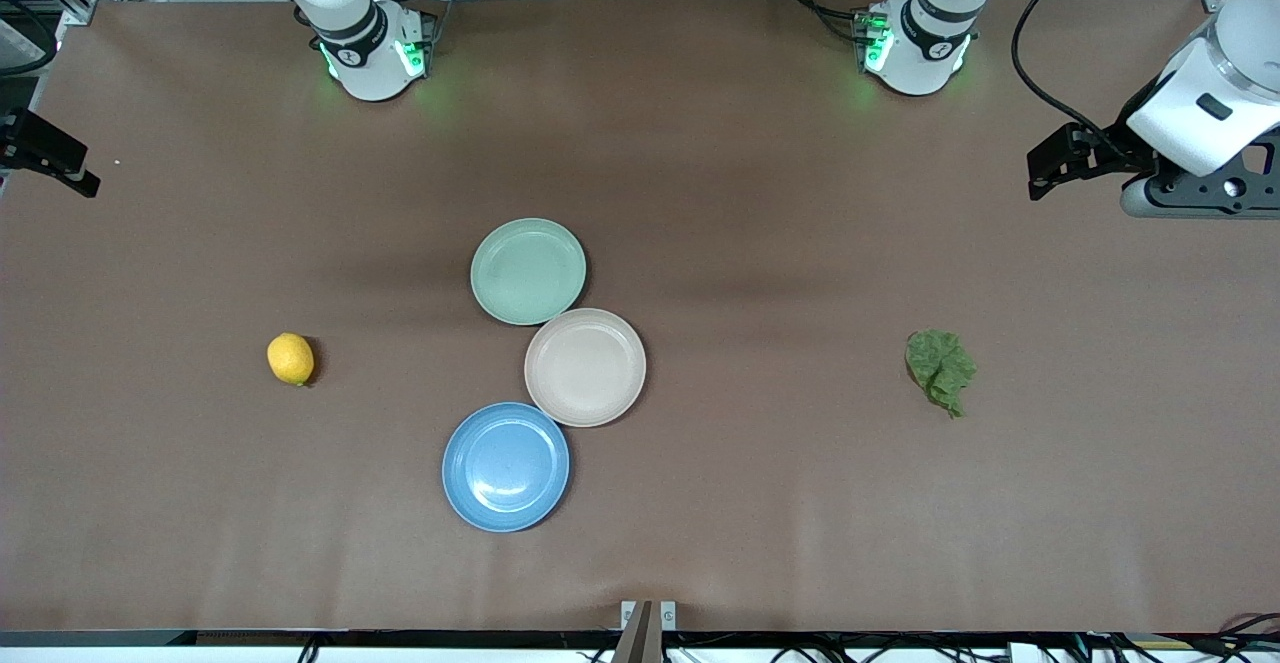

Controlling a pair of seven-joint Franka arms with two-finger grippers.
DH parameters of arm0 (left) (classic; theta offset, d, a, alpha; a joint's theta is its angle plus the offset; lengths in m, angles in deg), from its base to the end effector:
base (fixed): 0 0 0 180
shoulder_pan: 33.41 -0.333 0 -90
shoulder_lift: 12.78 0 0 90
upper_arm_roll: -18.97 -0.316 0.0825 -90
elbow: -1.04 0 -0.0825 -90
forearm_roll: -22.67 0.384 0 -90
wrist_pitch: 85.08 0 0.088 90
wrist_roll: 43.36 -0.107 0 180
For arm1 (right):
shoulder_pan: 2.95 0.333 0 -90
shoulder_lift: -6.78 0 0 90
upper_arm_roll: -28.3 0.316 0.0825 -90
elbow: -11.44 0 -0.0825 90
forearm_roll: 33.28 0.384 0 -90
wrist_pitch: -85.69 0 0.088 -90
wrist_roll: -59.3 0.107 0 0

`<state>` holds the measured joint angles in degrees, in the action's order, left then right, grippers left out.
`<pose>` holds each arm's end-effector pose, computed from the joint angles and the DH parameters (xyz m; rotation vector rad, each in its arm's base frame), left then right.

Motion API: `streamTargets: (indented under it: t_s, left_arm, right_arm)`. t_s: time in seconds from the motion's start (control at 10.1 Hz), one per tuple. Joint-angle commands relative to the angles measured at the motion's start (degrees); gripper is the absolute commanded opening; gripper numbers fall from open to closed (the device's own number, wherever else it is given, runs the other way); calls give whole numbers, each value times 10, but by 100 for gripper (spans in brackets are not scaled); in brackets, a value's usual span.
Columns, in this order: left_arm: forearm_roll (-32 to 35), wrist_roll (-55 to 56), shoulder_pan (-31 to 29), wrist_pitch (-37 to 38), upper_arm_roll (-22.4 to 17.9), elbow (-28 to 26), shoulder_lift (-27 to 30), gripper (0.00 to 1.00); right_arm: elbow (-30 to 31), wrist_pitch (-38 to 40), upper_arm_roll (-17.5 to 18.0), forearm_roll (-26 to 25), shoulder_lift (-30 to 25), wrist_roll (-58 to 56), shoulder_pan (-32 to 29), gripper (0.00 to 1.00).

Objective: Place lemon and lettuce in plates

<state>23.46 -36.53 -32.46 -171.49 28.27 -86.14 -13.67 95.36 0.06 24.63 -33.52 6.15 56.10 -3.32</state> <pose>0.5448 -0.0962 0.6337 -3.1245 0.0923 0.0419 0.5417 -0.0390 0.6734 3.1348 -0.0236 0.0635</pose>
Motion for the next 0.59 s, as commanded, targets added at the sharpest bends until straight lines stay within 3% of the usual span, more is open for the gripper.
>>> streamTargets:
  t_s: [0.0,0.3,0.49]
  left_arm:
    - [-5,-4,-5,12,2,12,-5,100]
    - [-4,-1,-9,9,2,3,-44,100]
    - [-4,-1,-14,-31,1,-10,-73,100]
  right_arm:
    - [-1,1,3,-8,0,6,-3,100]
    - [-1,1,3,-8,0,6,-3,100]
    - [0,1,3,-7,1,6,-3,100]
